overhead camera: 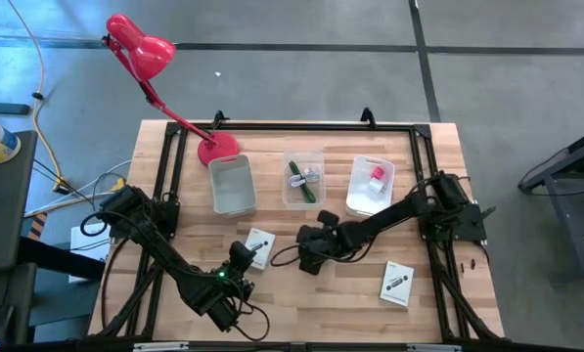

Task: Pick and place items into bin
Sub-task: Put the black USB cable into the transparent bin

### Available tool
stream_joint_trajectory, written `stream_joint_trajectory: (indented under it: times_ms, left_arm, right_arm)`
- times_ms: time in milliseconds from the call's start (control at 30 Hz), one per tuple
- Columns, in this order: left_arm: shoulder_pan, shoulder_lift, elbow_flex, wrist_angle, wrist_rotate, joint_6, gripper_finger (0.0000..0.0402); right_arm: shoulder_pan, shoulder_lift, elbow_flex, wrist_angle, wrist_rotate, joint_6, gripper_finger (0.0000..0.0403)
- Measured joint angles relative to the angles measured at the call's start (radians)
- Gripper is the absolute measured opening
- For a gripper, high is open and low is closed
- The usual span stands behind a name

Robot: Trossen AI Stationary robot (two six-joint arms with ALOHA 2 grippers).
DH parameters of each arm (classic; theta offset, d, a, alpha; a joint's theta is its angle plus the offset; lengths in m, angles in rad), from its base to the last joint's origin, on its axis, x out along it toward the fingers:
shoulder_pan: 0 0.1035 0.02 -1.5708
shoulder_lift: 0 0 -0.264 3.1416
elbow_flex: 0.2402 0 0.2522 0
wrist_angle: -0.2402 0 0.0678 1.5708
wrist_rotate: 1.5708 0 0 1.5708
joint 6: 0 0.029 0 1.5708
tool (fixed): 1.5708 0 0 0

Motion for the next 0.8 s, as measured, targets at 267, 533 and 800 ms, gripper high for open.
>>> stream_joint_trajectory:
  times_ms: [267,533,800]
  left_arm:
    - [0.000,0.000,0.000,0.001,-0.001,0.000,0.0138]
    - [0.000,0.000,0.000,0.005,-0.006,0.000,0.0138]
    - [0.000,0.000,0.000,0.007,-0.027,-0.013,0.0138]
  right_arm:
    - [0.000,-0.106,0.002,-0.059,0.081,-0.020,0.0040]
    - [-0.065,-0.230,0.002,-0.054,0.190,-0.133,0.0027]
    - [-0.234,-0.263,0.002,0.094,0.127,-0.301,0.0034]
